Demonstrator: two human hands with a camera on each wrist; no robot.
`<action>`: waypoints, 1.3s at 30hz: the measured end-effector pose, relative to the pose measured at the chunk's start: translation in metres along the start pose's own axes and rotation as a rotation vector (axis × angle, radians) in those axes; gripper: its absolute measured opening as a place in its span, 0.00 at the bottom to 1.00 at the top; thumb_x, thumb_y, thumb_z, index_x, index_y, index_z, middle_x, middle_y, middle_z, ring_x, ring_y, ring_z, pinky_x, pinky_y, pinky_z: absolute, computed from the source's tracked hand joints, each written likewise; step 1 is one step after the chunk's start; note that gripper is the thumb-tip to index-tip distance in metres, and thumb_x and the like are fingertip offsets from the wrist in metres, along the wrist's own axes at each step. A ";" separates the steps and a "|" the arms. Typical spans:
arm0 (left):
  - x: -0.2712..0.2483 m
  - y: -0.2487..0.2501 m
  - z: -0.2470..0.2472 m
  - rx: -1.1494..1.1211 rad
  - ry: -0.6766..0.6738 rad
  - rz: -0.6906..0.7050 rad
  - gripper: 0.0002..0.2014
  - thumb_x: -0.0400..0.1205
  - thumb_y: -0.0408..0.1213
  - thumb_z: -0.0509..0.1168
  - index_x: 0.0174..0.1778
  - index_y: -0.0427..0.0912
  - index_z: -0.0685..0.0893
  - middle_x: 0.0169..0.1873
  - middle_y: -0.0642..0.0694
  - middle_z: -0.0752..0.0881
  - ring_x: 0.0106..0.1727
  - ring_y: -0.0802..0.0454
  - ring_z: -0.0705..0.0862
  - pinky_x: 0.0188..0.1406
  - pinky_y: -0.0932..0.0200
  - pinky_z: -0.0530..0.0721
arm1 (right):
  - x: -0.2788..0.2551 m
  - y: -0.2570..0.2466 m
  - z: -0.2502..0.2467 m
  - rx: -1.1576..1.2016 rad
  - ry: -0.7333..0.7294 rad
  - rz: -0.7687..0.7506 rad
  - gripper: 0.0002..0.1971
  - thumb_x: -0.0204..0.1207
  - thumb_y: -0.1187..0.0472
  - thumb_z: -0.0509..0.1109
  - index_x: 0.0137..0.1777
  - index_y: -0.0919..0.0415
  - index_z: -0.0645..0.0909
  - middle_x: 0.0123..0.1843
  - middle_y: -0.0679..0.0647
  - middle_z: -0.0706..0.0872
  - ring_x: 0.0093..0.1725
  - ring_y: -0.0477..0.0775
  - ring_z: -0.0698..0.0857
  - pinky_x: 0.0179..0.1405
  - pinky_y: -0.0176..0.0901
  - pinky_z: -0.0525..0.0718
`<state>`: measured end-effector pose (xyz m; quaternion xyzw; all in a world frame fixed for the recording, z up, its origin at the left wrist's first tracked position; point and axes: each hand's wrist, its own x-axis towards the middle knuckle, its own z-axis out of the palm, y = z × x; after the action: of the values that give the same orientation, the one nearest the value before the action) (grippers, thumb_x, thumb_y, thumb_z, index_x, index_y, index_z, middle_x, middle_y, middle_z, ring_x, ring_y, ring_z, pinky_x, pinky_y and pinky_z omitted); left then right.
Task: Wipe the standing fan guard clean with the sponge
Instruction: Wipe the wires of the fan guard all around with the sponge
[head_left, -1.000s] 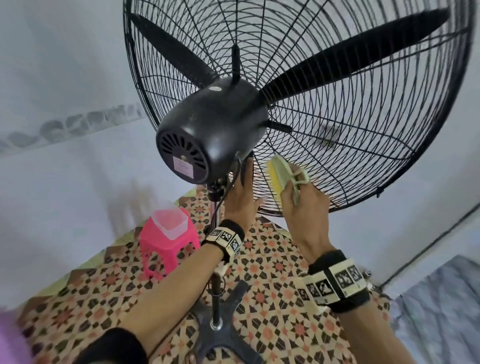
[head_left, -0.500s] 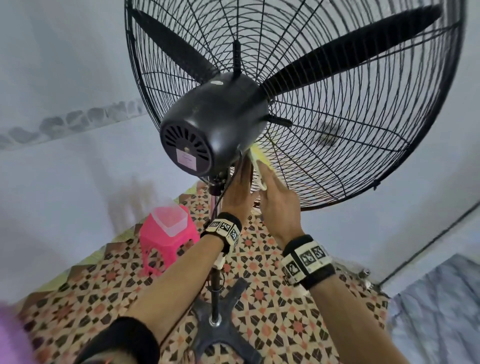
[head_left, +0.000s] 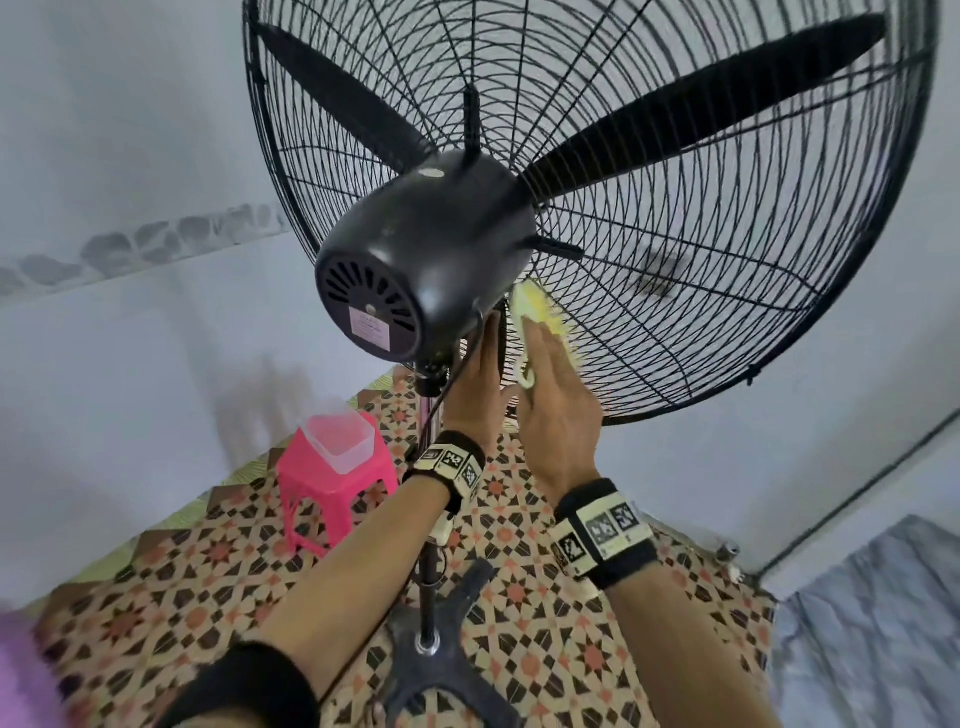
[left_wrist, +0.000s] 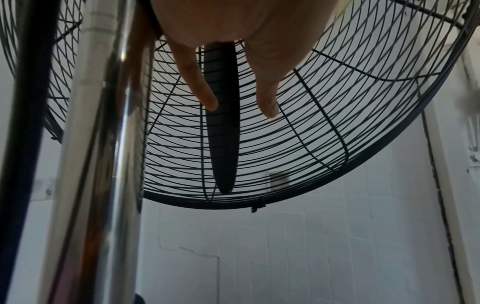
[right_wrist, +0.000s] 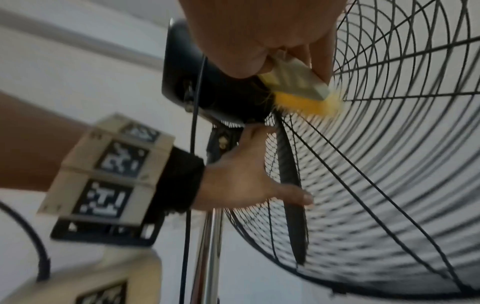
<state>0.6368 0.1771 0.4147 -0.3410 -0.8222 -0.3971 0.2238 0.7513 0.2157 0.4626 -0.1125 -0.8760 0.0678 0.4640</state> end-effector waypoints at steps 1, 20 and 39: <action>0.000 -0.001 0.002 -0.008 -0.002 0.005 0.45 0.82 0.31 0.75 0.91 0.38 0.56 0.90 0.37 0.59 0.90 0.49 0.54 0.90 0.44 0.59 | -0.002 0.000 0.005 0.011 -0.045 -0.026 0.41 0.70 0.77 0.79 0.83 0.59 0.70 0.77 0.63 0.80 0.72 0.64 0.84 0.53 0.62 0.92; -0.006 0.001 -0.002 -0.039 -0.080 -0.062 0.39 0.84 0.26 0.69 0.90 0.34 0.58 0.90 0.36 0.58 0.89 0.35 0.60 0.87 0.47 0.57 | -0.022 0.012 -0.001 -0.011 -0.046 -0.008 0.38 0.69 0.80 0.67 0.81 0.59 0.73 0.76 0.66 0.80 0.74 0.69 0.81 0.62 0.70 0.87; -0.006 0.002 -0.005 -0.004 -0.086 -0.031 0.57 0.76 0.38 0.82 0.93 0.45 0.47 0.91 0.53 0.46 0.86 0.59 0.40 0.88 0.44 0.54 | -0.041 0.026 -0.016 -0.007 0.026 0.087 0.39 0.67 0.72 0.73 0.82 0.59 0.74 0.78 0.63 0.79 0.77 0.65 0.79 0.70 0.66 0.81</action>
<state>0.6424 0.1720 0.4145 -0.3455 -0.8353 -0.3871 0.1816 0.7897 0.2305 0.4332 -0.1528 -0.8644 0.0833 0.4718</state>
